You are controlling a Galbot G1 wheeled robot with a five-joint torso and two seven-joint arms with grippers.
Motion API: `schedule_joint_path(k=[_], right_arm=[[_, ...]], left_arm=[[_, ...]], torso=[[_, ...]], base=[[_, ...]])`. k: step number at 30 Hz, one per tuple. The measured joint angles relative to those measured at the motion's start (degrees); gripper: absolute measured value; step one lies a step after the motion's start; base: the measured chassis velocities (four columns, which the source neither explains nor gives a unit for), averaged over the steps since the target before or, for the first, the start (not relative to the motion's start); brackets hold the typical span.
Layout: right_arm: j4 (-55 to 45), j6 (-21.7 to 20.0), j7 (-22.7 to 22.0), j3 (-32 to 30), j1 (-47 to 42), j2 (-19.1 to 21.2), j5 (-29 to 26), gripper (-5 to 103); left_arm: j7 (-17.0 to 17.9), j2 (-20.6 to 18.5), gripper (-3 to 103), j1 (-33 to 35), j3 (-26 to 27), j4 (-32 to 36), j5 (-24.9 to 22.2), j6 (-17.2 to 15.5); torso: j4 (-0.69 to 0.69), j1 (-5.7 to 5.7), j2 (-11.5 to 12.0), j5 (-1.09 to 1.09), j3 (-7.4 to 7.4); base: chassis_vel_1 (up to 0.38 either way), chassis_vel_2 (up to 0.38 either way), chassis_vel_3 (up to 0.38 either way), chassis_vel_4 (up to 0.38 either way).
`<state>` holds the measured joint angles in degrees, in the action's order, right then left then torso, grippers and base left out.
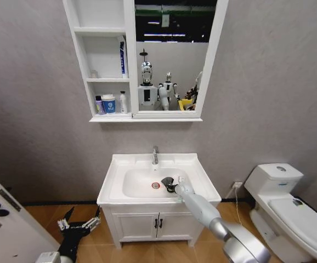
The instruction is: Move facial cleanser and shampoo from washbasin to cabinet, then wipe washbasin with towel.
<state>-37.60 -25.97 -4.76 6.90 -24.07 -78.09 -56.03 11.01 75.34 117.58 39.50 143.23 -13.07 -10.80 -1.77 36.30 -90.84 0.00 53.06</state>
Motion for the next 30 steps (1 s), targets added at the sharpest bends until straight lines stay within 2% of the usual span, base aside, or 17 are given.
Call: schedule_joint_path(k=[4,9,15,17,25,30], right_arm=[[1.0,-1.2,1.2,0.4,3.2,-1.0,-2.7,7],[2.4,-1.6,2.5,1.0,5.4,-2.5,-3.0,7],[3.5,-1.0,2.1,0.8,5.8,-5.0,0.1,7],[3.5,-0.7,1.8,0.5,5.3,-4.9,1.2,7],[2.1,1.5,2.2,1.1,1.5,0.7,5.8,7],[2.9,1.8,2.2,0.9,1.5,0.5,4.8,7]], left_arm=[[0.0,0.0,100,0.0,0.0,0.0,0.0,0.0],[0.0,0.0,100,0.0,0.0,0.0,0.0,0.0],[0.0,0.0,100,0.0,0.0,0.0,0.0,0.0],[0.0,0.0,100,0.0,0.0,0.0,0.0,0.0],[0.0,0.0,100,0.0,0.0,0.0,0.0,0.0],[0.0,0.0,100,0.0,0.0,0.0,0.0,0.0]], torso=[[0.03,0.01,0.0,-0.03,-0.01],[0.03,0.00,0.0,-0.03,-0.03],[0.05,-0.01,0.0,-0.04,-0.05],[0.05,-0.02,0.0,-0.04,-0.05],[0.02,-0.03,0.0,-0.03,-0.06],[0.01,-0.04,-0.1,-0.06,-0.07]], base=[[0.000,0.000,0.000,0.000],[0.000,0.000,0.000,0.000],[0.000,0.000,0.000,0.000],[0.000,0.000,0.000,0.000],[0.000,0.000,0.000,0.000],[0.000,0.000,0.000,0.000]])
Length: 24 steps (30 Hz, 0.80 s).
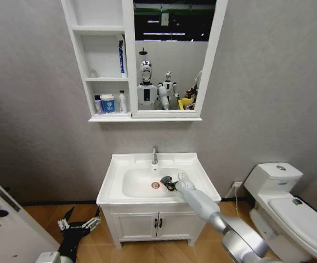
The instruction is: Move facial cleanser and shampoo from washbasin to cabinet, then wipe washbasin with towel.
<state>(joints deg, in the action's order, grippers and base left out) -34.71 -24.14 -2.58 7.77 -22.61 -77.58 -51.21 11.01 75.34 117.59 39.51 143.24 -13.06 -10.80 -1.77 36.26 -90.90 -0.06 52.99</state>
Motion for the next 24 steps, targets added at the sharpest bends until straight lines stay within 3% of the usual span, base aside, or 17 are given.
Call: schedule_joint_path(k=[14,20,24], right_arm=[[9.3,0.2,0.8,-1.0,5.7,-11.1,-0.5,7],[8.4,1.6,1.1,-1.3,4.5,-12.1,0.7,7],[5.2,4.8,0.9,-1.4,1.7,-9.3,3.0,7]], left_arm=[[0.0,0.0,100,0.0,0.0,0.0,0.0,0.0],[0.0,0.0,100,0.0,0.0,0.0,0.0,0.0],[0.0,0.0,100,0.0,0.0,0.0,0.0,0.0]], torso=[[0.02,0.01,0.0,0.01,0.02],[0.03,0.01,0.0,0.02,0.02],[0.02,0.01,0.0,0.03,0.02]], base=[[0.000,0.000,0.000,0.000],[0.000,0.000,0.000,0.000],[0.000,0.000,0.000,0.000]])
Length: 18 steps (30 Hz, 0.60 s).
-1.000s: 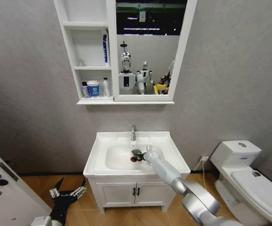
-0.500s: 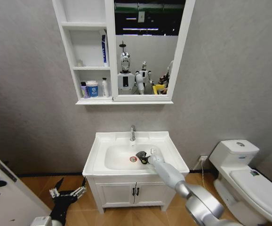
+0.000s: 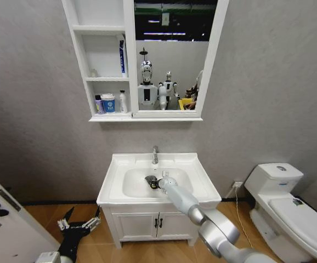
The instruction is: Move facial cleanser and shampoo from washbasin to cabinet, then wipe washbasin with towel.
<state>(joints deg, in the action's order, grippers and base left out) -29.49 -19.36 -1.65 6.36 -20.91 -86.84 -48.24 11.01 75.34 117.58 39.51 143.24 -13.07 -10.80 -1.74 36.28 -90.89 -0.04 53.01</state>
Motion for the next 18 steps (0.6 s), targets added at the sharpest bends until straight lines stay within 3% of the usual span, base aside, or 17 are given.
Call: schedule_joint_path(k=[7,10,16,18], right_arm=[[-5.4,1.4,1.8,1.0,-3.2,5.2,-0.6,7],[-6.7,1.3,1.9,1.1,-3.7,5.6,-1.0,7],[-9.3,0.7,0.4,1.0,-4.8,5.9,-1.7,7],[-13.1,-0.1,-1.0,2.0,-6.5,8.4,-2.8,7]], left_arm=[[0.0,0.0,100,0.0,0.0,0.0,0.0,0.0],[0.0,0.0,100,0.0,0.0,0.0,0.0,0.0],[0.0,0.0,100,0.0,0.0,0.0,0.0,0.0],[0.0,0.0,100,0.0,0.0,0.0,0.0,0.0]], torso=[[-0.03,0.00,0.0,0.00,0.00],[-0.01,0.00,0.0,0.00,0.00],[0.00,-0.01,0.0,0.00,-0.01],[-0.01,-0.01,0.0,0.00,-0.01]], base=[[0.000,0.000,0.000,0.000],[0.000,0.000,0.000,0.000],[-0.013,0.014,0.015,-0.018],[-0.095,0.086,0.095,-0.134]])
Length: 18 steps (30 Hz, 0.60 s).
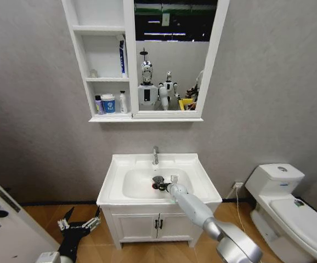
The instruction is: Move facial cleanser and shampoo from washbasin to cabinet, then wipe washbasin with towel.
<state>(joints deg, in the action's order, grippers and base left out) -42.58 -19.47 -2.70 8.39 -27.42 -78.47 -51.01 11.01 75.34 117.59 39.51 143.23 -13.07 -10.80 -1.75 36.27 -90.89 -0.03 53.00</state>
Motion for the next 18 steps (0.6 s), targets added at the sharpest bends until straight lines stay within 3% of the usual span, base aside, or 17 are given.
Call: schedule_joint_path(k=[8,18], right_arm=[[-6.6,-2.6,-6.0,0.2,-3.2,2.5,-2.9,7],[-4.5,-6.5,-6.0,2.8,-2.0,1.9,-6.2,7]], left_arm=[[0.0,0.0,100,0.0,0.0,0.0,0.0,0.0],[0.0,0.0,100,0.0,0.0,0.0,0.0,0.0]], torso=[[0.00,0.07,0.0,0.01,0.02],[-0.01,-0.04,0.0,-0.03,-0.02]], base=[[-0.119,0.099,0.101,-0.103],[0.015,-0.011,-0.016,0.001]])
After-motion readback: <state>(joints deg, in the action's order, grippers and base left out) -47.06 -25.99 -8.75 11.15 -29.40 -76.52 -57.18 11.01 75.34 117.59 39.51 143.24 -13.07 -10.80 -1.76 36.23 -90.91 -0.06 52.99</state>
